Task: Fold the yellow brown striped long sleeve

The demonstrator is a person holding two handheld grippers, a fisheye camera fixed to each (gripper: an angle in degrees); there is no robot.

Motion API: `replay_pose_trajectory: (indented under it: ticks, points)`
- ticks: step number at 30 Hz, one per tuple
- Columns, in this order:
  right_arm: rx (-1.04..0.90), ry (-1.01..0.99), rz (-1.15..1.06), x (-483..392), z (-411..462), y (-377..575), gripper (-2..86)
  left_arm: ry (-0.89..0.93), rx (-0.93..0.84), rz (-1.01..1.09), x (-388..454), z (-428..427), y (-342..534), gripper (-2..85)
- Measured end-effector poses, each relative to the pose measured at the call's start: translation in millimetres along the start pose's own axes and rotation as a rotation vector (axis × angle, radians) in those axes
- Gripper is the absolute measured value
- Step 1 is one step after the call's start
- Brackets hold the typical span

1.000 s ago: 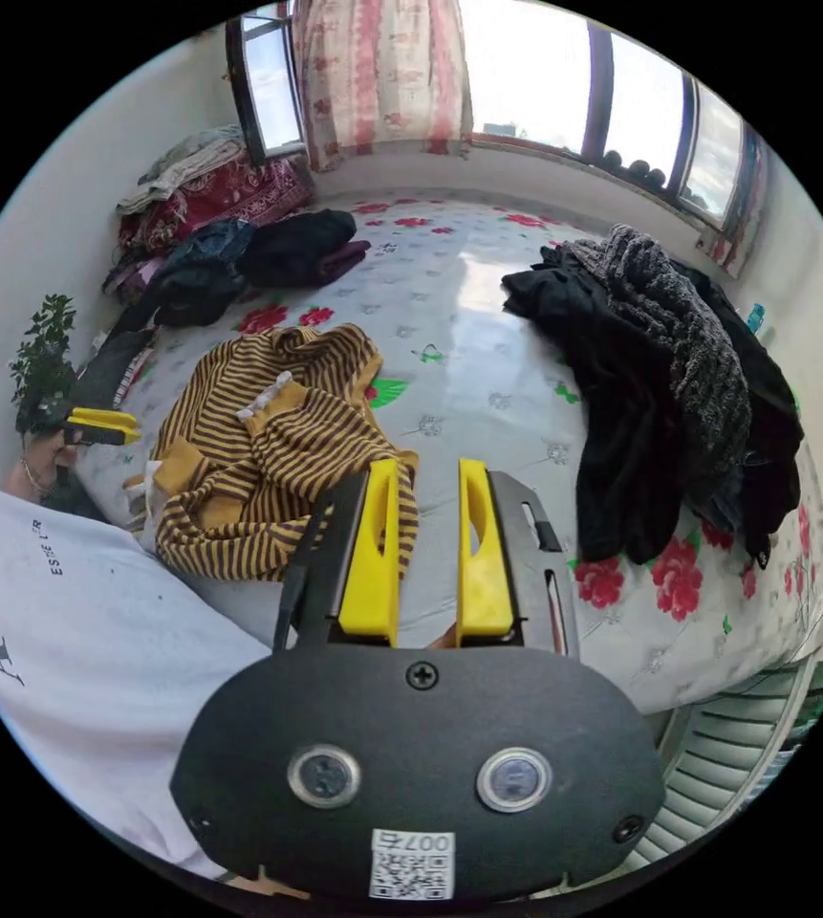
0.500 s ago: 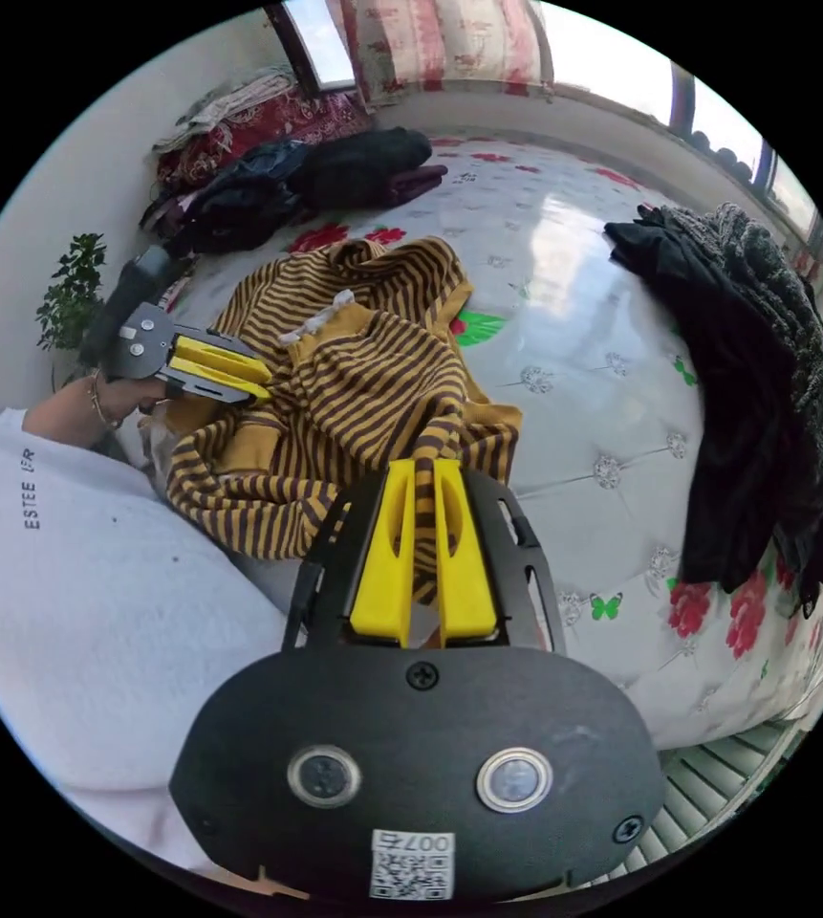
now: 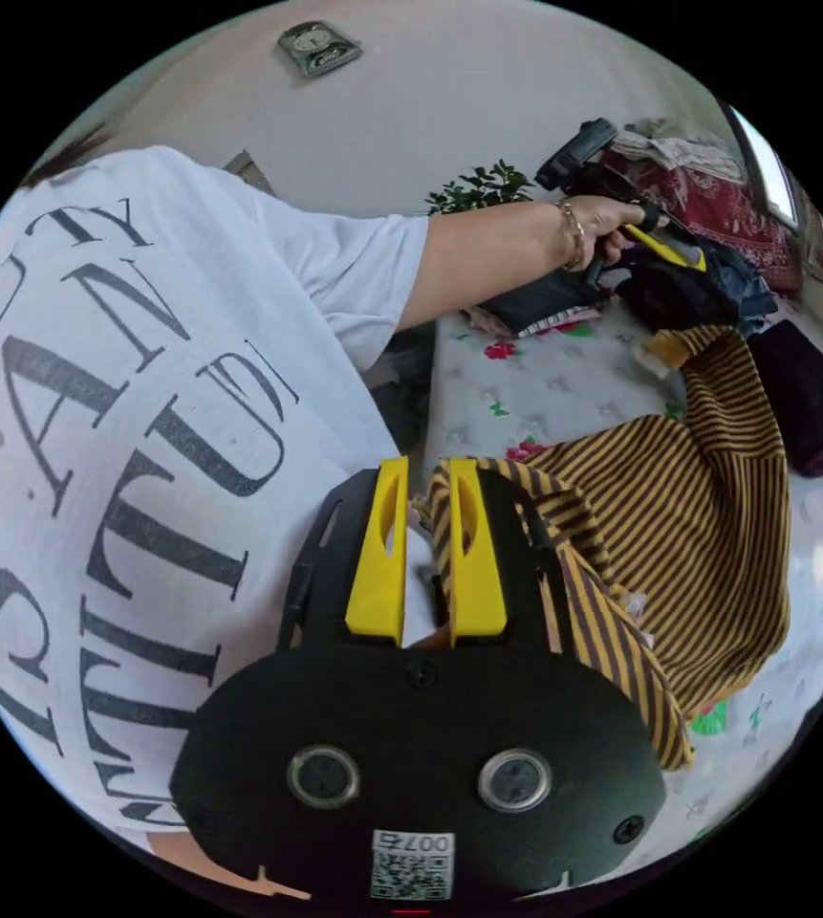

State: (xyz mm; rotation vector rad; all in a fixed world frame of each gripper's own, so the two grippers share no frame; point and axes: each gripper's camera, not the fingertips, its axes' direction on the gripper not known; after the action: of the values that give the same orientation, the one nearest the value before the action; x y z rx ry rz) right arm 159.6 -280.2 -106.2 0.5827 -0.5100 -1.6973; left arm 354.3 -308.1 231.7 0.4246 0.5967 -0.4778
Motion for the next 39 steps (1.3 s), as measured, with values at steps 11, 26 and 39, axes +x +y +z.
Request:
replay_pose_trajectory:
  ticks: [11,26,39]
  points:
    - [0.035,0.492,0.700,256.7,-178.4,134.5,6.6,0.355,-0.441,0.619,259.2,42.3,217.3,14.9]
    - [0.372,0.074,0.781,275.2,-324.2,175.4,-0.1,0.433,-0.443,0.308,145.5,-52.9,185.3,4.8]
    - [1.118,0.493,0.168,-252.5,-584.2,150.7,-0.3,0.323,0.633,0.201,41.1,-449.5,275.7,4.4]
